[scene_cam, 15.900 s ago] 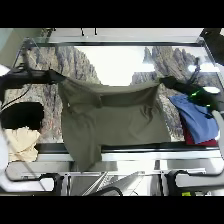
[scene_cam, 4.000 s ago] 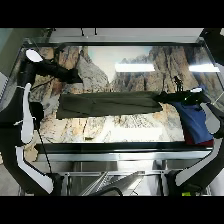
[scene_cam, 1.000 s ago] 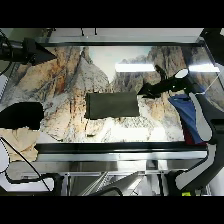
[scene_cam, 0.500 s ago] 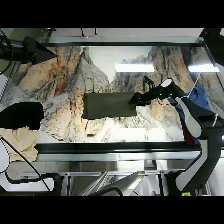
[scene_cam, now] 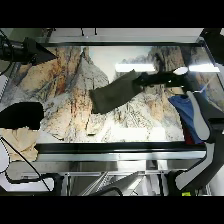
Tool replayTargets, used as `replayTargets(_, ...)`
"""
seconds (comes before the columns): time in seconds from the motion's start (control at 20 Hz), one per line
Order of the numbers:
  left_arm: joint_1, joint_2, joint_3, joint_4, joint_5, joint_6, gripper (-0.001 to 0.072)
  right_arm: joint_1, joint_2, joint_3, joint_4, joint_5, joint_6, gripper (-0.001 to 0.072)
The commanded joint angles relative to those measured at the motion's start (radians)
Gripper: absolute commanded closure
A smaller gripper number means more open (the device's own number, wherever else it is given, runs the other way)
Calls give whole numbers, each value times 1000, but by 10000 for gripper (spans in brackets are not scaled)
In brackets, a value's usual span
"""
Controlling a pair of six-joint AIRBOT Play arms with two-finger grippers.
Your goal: Fold the shirts.
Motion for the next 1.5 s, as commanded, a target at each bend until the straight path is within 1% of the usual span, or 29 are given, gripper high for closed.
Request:
replayTargets(0.0, -1, -1, 0, 0, -9, -1, 693, -126, 91, 97, 23, -1, 159, 697)
replayTargets(0.1, -1, -1, 0, 0, -13, -1, 692, -205, 185, 97, -71, -3, 243, 697)
replayTargets(0.2, -1, -2, 0, 0, -22, -1, 692, -301, 287, 97, -246, 11, 383, 697)
replayTargets(0.25, -1, -1, 0, 0, -29, -1, 692, -349, 334, 97, -320, 33, 444, 697)
replayTargets(0.35, -1, -1, 0, 0, -41, -1, 692, -445, 428, 97, -484, 120, 542, 697)
replayTargets(0.5, -1, -6, 0, 0, -42, -1, 693, -491, 533, 66, -826, 295, 612, 697)
replayTargets(0.55, -1, -8, 0, 0, -42, -1, 692, -491, 567, 23, -905, 327, 621, 696)
replayTargets(0.75, -1, -21, -1, 0, -53, -2, 692, -492, 703, -292, -1033, 313, 624, 696)
replayTargets(0.9, -1, -36, -1, -2, -56, -2, 692, -502, 724, -500, -1053, 270, 631, 695)
replayTargets(1.0, -10, -49, -1, -1, -60, -2, 693, -518, 711, -559, -1070, 244, 630, 695)
replayTargets(1.1, -19, -63, -1, -1, -76, -3, 692, -542, 699, -558, -1080, 241, 626, 694)
replayTargets(1.15, -31, -72, -1, -1, -86, -6, 693, -555, 699, -558, -1080, 244, 626, 644)
replayTargets(1.2, -39, -81, -1, -2, -92, -9, 692, -564, 699, -558, -1085, 245, 626, 393)
replayTargets(1.25, -47, -90, -1, -1, -94, -9, 692, -570, 702, -558, -1096, 246, 618, 79)
replayTargets(1.3, -53, -97, -1, -2, -93, -9, 692, -575, 705, -557, -1115, 258, 601, 3)
replayTargets(1.45, -61, -108, 0, -2, -93, -11, 692, -583, 733, -555, -1136, 274, 589, 3)
